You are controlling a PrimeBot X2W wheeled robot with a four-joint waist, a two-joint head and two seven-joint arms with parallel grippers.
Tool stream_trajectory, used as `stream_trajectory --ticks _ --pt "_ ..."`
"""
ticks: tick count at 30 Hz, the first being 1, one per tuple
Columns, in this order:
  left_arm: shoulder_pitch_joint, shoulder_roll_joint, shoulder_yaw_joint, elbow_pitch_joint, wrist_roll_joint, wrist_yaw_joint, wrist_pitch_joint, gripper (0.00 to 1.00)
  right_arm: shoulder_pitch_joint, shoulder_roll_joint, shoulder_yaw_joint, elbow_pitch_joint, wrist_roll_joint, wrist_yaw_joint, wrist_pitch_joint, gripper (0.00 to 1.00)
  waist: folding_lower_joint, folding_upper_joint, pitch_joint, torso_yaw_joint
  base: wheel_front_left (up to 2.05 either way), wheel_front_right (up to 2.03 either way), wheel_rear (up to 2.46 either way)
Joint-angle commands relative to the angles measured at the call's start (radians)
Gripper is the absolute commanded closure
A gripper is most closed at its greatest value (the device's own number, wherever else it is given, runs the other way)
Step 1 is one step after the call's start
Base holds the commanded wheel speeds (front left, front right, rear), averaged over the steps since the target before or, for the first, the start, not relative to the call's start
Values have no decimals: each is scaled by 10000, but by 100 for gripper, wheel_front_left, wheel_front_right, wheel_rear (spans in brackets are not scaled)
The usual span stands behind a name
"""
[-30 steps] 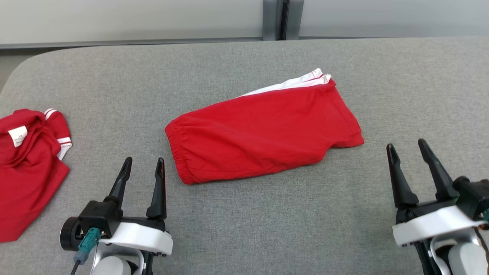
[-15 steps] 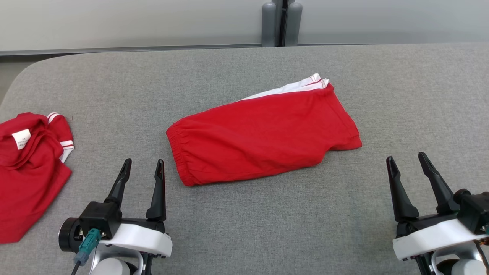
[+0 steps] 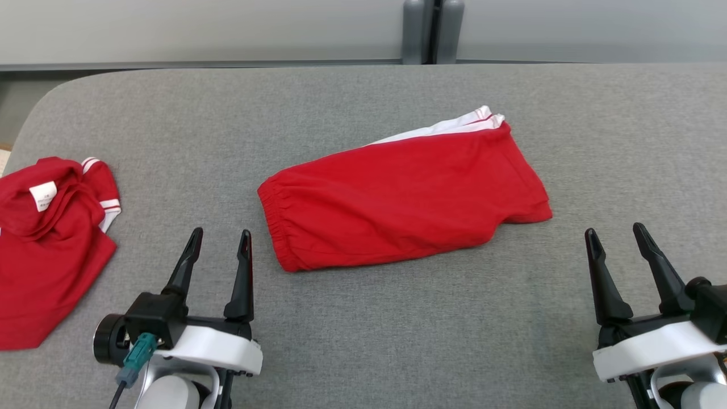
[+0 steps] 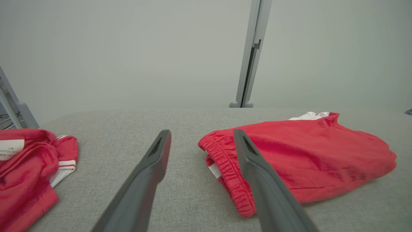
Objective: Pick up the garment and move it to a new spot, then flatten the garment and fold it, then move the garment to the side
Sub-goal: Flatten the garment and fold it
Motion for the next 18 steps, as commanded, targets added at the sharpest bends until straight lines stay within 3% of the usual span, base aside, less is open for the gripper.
stream_trajectory --ticks 1,8,14,18 --pt "-175 33 -11 -41 -16 -35 -63 0 -131 -52 -9 5 26 1 46 0 0 -1 95 104 0 0 0" --pt "-928 -227 -335 -56 -61 -209 -96 0 -1169 -460 -159 665 192 1 306 0 0 -1 1028 844 0 0 0" --pt "-1580 -467 -564 109 -132 -330 -162 0 -2556 -955 84 2403 364 1 741 0 0 -1 1822 1397 0 0 0" --pt "-1776 -531 -577 162 -134 -348 -168 0 -3072 -945 310 3541 582 1 1328 0 0 -1 1984 1525 0 0 0"
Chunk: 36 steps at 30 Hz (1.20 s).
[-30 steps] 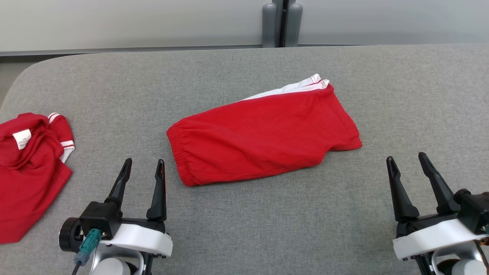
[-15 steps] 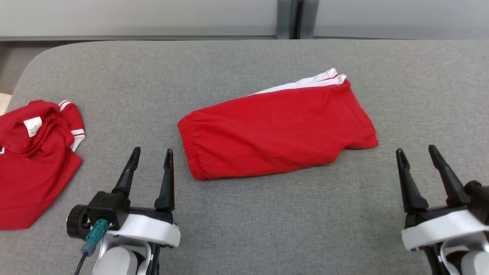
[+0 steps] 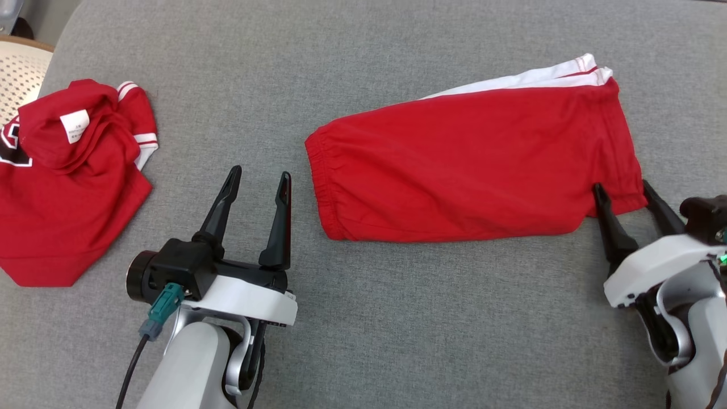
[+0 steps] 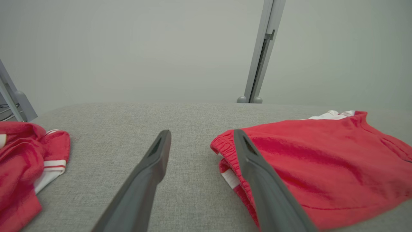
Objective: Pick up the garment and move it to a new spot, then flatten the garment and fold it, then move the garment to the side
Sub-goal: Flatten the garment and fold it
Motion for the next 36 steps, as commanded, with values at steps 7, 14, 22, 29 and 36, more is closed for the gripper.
stream_trajectory --ticks 7,14,22,29,36 --pt "-51 -33 272 -51 120 -12 -34 0 -181 397 525 827 677 2 521 100 0 0 119 -94 0 0 0" --pt "121 46 507 -64 341 -101 -34 0 226 620 509 630 1083 -1 -583 100 0 0 -213 -671 0 0 0" --pt "479 151 654 2 399 -118 -30 0 1749 1135 -55 389 1351 -10 -1310 100 0 0 -746 -1332 0 0 0" --pt "721 246 642 41 319 -94 -13 0 2502 1463 -670 110 1493 -12 -1514 100 0 0 -944 -1683 0 0 0" --pt "692 309 575 51 279 -84 38 0 2218 1365 -633 -256 1363 -9 -1455 100 0 0 -965 -1715 0 0 0"
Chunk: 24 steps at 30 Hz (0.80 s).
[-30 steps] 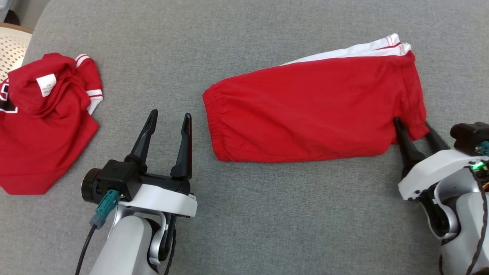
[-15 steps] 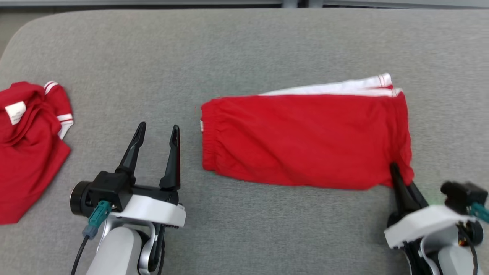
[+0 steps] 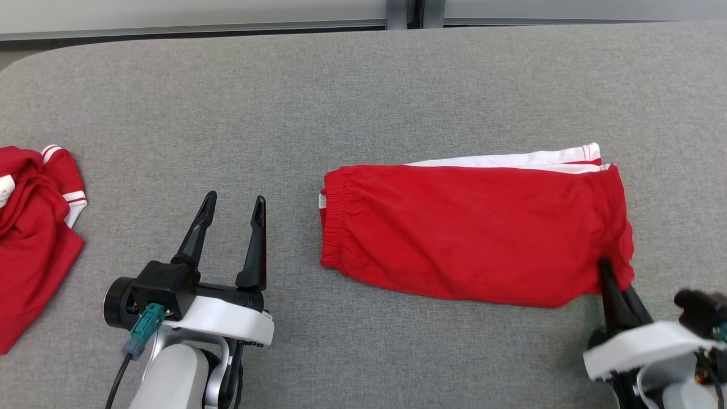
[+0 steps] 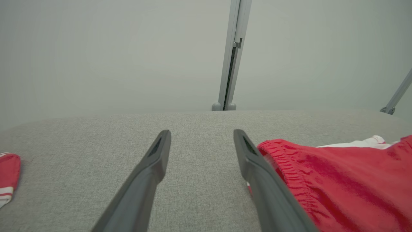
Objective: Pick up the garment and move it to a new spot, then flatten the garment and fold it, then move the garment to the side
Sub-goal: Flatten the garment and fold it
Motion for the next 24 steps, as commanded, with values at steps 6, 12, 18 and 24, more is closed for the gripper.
stream_trajectory --ticks 6,12,18,24 --pt "0 56 -34 -22 -116 45 5 0 -979 -66 1443 -1645 -669 -8 644 100 0 0 -69 134 0 0 0" --pt "-113 -22 -156 35 -171 55 -23 0 -1751 187 4179 -2331 -454 -9 1406 100 0 0 -140 462 0 0 0" --pt "-184 -114 -276 139 -308 72 -61 0 -1919 315 5974 -1155 46 -9 1682 100 0 0 -53 802 0 0 0" --pt "-248 -159 -264 176 -339 113 -83 0 -2304 286 6567 -445 83 -9 969 0 0 0 44 881 0 0 0"
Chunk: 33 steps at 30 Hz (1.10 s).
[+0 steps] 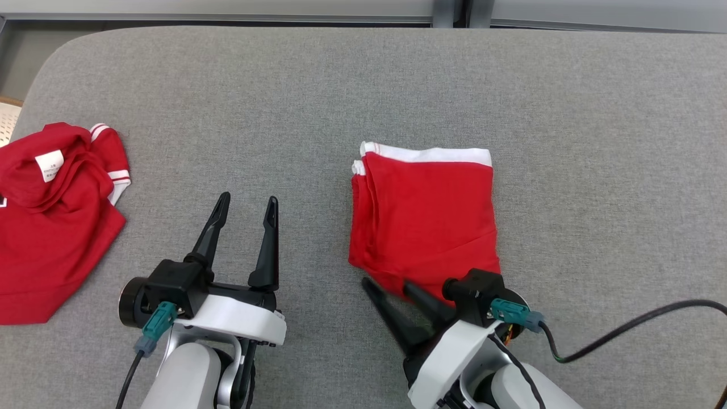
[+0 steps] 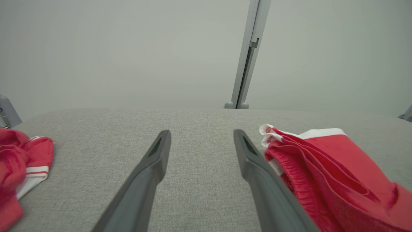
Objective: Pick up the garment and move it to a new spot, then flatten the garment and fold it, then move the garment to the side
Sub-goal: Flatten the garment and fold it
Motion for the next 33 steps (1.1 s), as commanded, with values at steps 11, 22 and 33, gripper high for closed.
stream_trajectory --ticks 11,22,33 --pt "-45 137 252 26 54 131 -55 0 -55 -426 -1103 -1138 -193 2 -1835 0 0 0 -206 -214 0 0 0" --pt "484 423 506 -83 25 200 -43 0 1540 -953 -5545 -1916 -1155 2 -1746 0 0 0 -762 -582 0 0 0" --pt "997 664 378 -27 -18 140 118 0 2678 -863 -6455 -2626 -1708 2 -1183 0 0 0 -1551 -671 0 0 0"
